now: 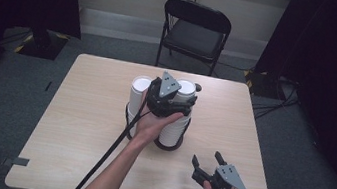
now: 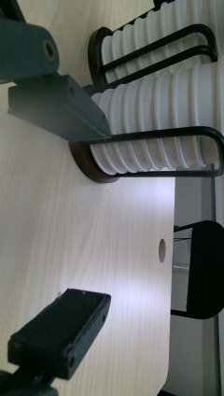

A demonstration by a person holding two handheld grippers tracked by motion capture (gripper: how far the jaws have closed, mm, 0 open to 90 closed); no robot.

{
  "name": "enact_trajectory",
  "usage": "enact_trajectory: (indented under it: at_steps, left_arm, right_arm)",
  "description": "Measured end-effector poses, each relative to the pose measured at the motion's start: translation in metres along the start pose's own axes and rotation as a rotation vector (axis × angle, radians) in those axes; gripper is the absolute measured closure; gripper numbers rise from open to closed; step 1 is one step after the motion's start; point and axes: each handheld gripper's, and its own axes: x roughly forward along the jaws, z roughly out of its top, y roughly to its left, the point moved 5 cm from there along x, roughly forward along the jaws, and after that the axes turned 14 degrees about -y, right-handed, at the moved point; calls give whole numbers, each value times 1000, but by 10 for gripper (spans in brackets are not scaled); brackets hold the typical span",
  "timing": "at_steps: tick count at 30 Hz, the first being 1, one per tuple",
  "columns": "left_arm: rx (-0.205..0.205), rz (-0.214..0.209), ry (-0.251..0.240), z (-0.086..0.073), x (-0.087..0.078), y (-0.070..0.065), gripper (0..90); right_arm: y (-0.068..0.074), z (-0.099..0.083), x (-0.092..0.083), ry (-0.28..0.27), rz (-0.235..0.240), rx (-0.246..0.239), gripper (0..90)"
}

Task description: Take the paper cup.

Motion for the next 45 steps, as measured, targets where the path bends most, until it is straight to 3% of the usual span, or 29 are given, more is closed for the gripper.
enact_trajectory:
  at_steps: [2,5,14,31,40,41,43,45]
  left_arm:
    - [6,3,-13,4,0,1,221]
    - [-20,2,-44,10,-4,3,221]
    - [-38,-9,-75,17,-7,5,221]
    - [-14,1,-136,33,-16,6,221]
    - [-39,13,-170,42,-21,11,221]
    - [-24,13,-159,45,-22,13,221]
    - [-42,14,-170,46,-23,13,221]
    - [-44,0,-177,49,-25,12,221]
  right_arm:
    - [0,0,0,0,0,1,164]
    - [0,0,0,1,1,2,165]
    - [0,0,0,3,3,1,165]
    - [0,0,0,4,1,2,169]
    - [0,0,0,2,1,1,169]
    - [0,0,0,2,1,0,169]
    - [0,0,0,3,2,0,169]
    - [0,0,0,1,-1,1,169]
